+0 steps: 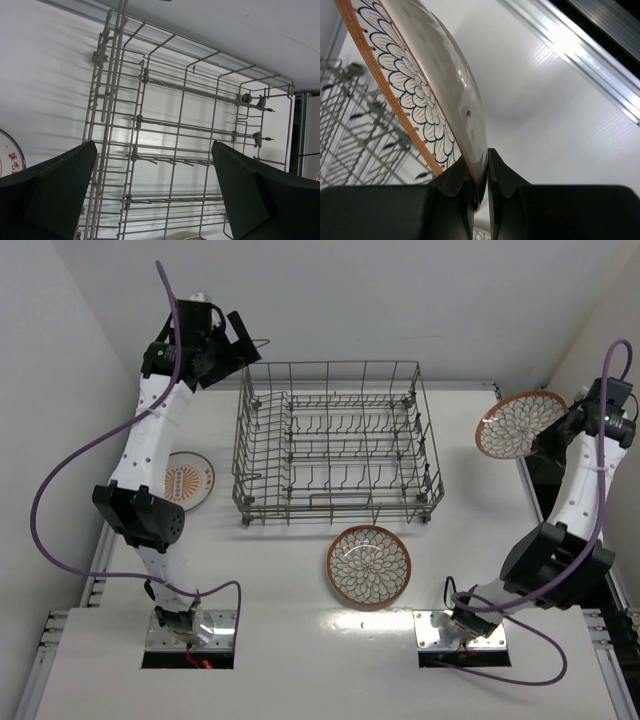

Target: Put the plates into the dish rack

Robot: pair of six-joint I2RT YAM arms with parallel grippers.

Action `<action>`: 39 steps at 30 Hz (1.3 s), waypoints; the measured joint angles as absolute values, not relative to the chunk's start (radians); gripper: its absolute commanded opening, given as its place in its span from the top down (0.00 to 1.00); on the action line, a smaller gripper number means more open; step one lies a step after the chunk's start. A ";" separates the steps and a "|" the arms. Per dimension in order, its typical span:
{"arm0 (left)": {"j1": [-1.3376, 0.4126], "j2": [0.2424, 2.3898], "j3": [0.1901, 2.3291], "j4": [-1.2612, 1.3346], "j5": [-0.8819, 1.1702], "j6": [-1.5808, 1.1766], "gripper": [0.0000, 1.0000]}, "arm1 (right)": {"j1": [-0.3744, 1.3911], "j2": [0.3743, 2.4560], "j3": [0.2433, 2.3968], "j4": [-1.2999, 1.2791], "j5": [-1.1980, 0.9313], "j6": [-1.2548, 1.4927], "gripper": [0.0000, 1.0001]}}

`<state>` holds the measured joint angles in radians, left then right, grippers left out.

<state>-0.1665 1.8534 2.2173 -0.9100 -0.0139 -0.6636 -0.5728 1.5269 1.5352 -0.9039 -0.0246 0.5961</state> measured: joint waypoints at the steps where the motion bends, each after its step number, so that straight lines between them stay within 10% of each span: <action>1: -0.167 1.856 2.217 -0.908 -0.010 -0.665 0.00 | -0.561 1.507 1.535 -0.915 -0.030 0.596 1.00; 17: -0.167 1.901 2.217 -0.903 0.023 -0.683 0.00 | -0.133 1.265 1.515 -1.031 0.077 0.581 1.00; 39: -0.167 1.901 2.219 -0.904 0.019 -0.693 0.00 | 0.232 1.622 1.676 -1.093 0.578 0.551 1.00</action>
